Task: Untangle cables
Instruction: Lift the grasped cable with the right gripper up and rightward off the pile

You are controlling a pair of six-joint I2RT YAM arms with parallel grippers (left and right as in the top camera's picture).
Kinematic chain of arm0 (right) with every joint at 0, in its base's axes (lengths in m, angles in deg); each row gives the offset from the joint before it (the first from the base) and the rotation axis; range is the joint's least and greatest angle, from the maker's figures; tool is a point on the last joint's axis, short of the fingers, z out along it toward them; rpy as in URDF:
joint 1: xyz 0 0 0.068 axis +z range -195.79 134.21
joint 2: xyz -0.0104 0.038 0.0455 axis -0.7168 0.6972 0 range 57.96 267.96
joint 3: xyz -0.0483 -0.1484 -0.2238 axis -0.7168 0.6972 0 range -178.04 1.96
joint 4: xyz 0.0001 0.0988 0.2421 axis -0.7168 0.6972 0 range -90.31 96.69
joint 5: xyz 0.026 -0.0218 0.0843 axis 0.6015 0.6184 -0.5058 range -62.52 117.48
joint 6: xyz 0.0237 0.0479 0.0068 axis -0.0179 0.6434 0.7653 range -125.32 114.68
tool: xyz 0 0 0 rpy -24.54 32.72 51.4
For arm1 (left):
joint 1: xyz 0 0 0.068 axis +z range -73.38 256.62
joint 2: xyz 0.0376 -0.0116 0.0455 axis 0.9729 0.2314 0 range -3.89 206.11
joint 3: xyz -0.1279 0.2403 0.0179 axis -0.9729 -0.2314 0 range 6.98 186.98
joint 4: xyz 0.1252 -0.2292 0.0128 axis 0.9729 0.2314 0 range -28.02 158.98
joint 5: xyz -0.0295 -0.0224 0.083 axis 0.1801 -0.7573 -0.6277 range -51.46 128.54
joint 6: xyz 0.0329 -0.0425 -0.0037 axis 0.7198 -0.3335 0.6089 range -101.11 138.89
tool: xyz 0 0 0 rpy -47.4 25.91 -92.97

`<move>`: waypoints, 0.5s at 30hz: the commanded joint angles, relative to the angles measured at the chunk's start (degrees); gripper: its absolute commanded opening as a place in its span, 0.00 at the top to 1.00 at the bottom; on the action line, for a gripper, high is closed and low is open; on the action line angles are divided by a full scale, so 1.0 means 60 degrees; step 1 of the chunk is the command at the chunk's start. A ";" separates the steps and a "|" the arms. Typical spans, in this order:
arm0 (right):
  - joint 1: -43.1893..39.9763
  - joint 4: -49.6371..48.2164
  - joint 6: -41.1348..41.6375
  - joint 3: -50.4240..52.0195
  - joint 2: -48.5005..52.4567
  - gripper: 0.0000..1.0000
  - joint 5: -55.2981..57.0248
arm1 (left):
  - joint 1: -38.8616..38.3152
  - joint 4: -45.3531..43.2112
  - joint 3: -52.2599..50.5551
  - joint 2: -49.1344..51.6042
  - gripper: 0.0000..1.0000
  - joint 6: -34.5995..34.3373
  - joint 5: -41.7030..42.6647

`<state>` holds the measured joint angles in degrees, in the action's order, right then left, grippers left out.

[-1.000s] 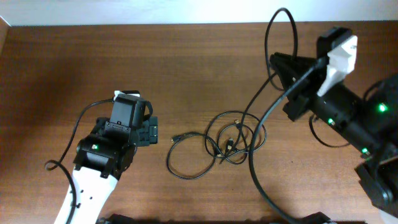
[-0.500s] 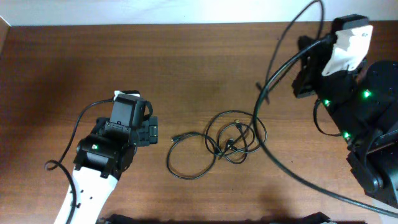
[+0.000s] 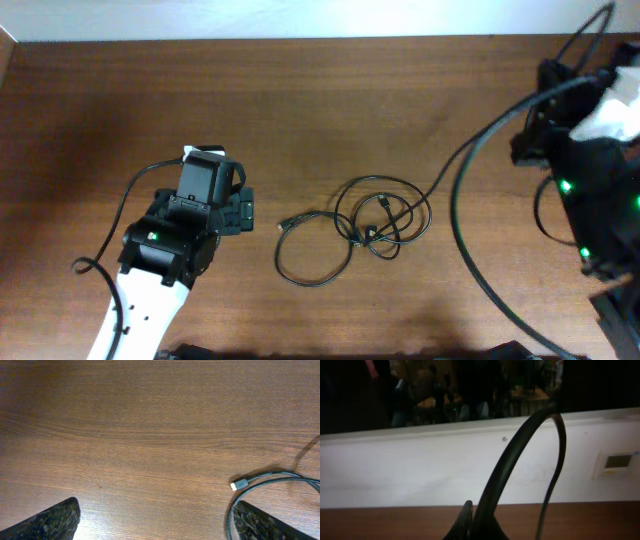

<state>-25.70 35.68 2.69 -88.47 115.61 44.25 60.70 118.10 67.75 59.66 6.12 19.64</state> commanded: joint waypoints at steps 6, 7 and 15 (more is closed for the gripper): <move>-0.0051 0.0408 0.0000 -0.0109 -0.0091 0.96 0.0783 | 0.0073 -0.0015 0.0200 0.0015 0.01 0.0182 -0.0066; -0.0051 0.0430 0.0000 -0.0109 -0.0091 0.96 0.0780 | 0.0073 -0.0015 0.0200 0.0015 0.01 0.0182 -0.0066; -0.0051 0.0900 0.0000 -0.0106 -0.0091 0.96 0.0783 | 0.0073 -0.0084 0.0200 0.0015 0.01 0.0142 -0.0036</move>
<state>-25.70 41.01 2.63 -88.47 115.44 47.73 60.70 118.10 67.75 59.66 6.12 19.64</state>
